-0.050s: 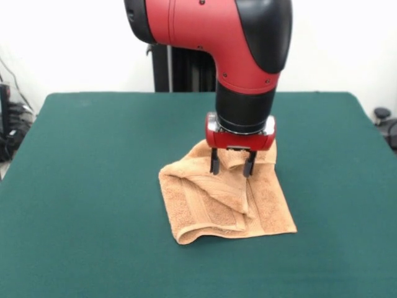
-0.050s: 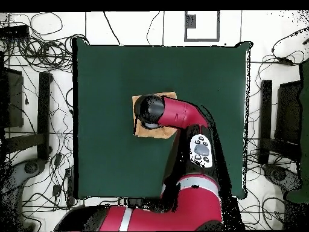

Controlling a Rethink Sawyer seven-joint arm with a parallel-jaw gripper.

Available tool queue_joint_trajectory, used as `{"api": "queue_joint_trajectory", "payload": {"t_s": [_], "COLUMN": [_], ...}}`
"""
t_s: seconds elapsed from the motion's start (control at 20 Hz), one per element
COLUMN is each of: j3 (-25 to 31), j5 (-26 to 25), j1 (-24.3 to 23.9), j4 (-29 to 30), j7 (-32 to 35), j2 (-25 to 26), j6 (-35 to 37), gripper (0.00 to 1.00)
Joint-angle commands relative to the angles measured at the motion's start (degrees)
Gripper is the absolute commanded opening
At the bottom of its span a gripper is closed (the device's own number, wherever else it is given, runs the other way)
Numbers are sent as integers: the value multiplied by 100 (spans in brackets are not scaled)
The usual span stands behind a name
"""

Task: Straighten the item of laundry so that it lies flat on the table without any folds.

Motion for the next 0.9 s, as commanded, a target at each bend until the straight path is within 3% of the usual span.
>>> {"api": "queue_joint_trajectory", "payload": {"t_s": [0.05,0.9], "j3": [593,733], "j5": [131,145], "j1": [201,120], "j4": [359,616], "j7": [925,878], "j2": [351,446], "j6": [-41,-264], "gripper": [100,100]}}
